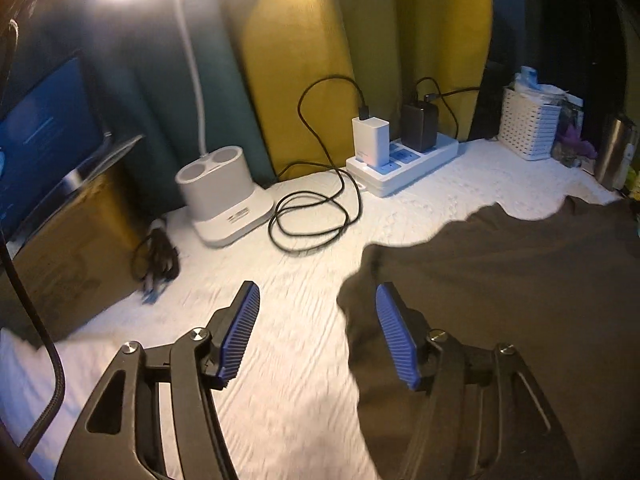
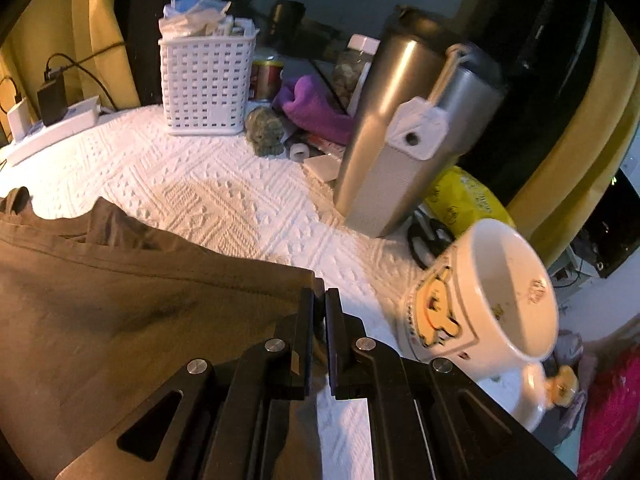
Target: Fold small clothes
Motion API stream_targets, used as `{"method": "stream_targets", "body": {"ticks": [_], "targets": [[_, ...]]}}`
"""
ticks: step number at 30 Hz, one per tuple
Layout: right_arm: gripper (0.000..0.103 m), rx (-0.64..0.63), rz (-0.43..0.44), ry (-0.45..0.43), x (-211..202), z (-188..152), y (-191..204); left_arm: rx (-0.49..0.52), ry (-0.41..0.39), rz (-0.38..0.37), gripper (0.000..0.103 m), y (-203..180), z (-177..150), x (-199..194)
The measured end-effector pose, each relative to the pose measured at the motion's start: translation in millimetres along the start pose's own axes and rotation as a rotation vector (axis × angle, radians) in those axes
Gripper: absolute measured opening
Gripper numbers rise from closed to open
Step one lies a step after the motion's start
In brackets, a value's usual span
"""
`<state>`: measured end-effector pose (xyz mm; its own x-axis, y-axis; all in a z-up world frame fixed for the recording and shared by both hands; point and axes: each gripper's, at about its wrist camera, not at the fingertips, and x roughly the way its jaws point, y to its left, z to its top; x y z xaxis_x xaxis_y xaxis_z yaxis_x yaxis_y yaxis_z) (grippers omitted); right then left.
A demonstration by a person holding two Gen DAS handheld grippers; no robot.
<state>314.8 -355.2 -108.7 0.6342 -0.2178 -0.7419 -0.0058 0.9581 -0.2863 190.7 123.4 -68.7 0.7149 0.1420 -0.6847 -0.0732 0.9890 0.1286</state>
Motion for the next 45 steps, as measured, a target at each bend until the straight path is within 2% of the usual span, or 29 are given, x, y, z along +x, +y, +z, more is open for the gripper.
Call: {"method": "stream_targets", "body": {"ticks": [5, 6, 8, 9, 12, 15, 20, 24, 28, 29, 30, 31, 33, 35, 40, 45], "targets": [[0.008, 0.008, 0.0, -0.049, -32.7, -6.3, -2.2, -0.003, 0.018, -0.009, 0.061, 0.6, -30.0, -33.3], [0.014, 0.01, -0.007, -0.061, -39.4, -7.7, -3.3, -0.003, 0.021, -0.011, 0.061, -0.5, -35.6, -37.7], [0.059, 0.018, -0.019, -0.091, -55.4, -10.1, -7.5, -0.003, 0.035, -0.023, 0.062, -3.0, -48.0, -46.2], [0.103, 0.023, -0.023, -0.099, -59.6, -10.0, -10.0, -0.001, 0.041, -0.027, 0.062, -4.9, -55.6, -50.7], [0.103, 0.039, -0.029, -0.147, -80.5, -14.4, -16.9, 0.0, 0.061, -0.043, 0.062, -9.2, -76.6, -61.3], [0.103, 0.031, 0.001, -0.17, -100.9, -24.1, -15.7, -0.023, 0.09, -0.086, 0.062, -11.9, -97.0, -65.8], [0.103, 0.028, 0.015, -0.192, -126.4, -54.6, -8.4, -0.04, 0.134, -0.144, 0.062, -20.7, -122.5, -64.1], [0.103, 0.079, 0.05, -0.18, -138.5, -85.7, -12.1, -0.034, 0.152, -0.172, 0.062, -27.8, -137.8, -61.3], [0.103, 0.105, 0.08, -0.137, -133.1, -117.1, -9.9, -0.054, 0.126, -0.187, 0.06, -27.4, -144.3, -61.4], [0.103, 0.118, 0.092, -0.122, -129.6, -126.2, -9.2, -0.061, 0.125, -0.191, 0.058, -26.5, -145.2, -61.8], [0.103, 0.128, 0.101, -0.11, -127.1, -133.4, -8.4, -0.062, 0.123, -0.203, 0.046, -27.3, -145.5, -62.8], [0.103, 0.135, 0.112, -0.097, -124.5, -140.7, -7.2, -0.056, 0.12, -0.231, 0.027, -30.8, -145.6, -65.0], [0.103, 0.146, 0.135, -0.079, -120.2, -153.1, -2.8, -0.033, 0.113, -0.252, 0.007, -39.5, -146.0, -69.0], [0.103, 0.151, 0.153, -0.07, -117.0, -161.8, 1.9, -0.002, 0.099, -0.217, 0.005, -46.9, -145.3, -73.4], [0.103, 0.161, 0.192, -0.075, -114.6, -168.2, 9.4, -0.08, 0.084, -0.179, 0.004, -32.4, -144.3, -95.7], [0.103, 0.156, 0.214, -0.082, -111.0, -170.8, 12.7, -0.168, 0.167, -0.146, 0.004, -21.5, -162.4, -98.4]]}}
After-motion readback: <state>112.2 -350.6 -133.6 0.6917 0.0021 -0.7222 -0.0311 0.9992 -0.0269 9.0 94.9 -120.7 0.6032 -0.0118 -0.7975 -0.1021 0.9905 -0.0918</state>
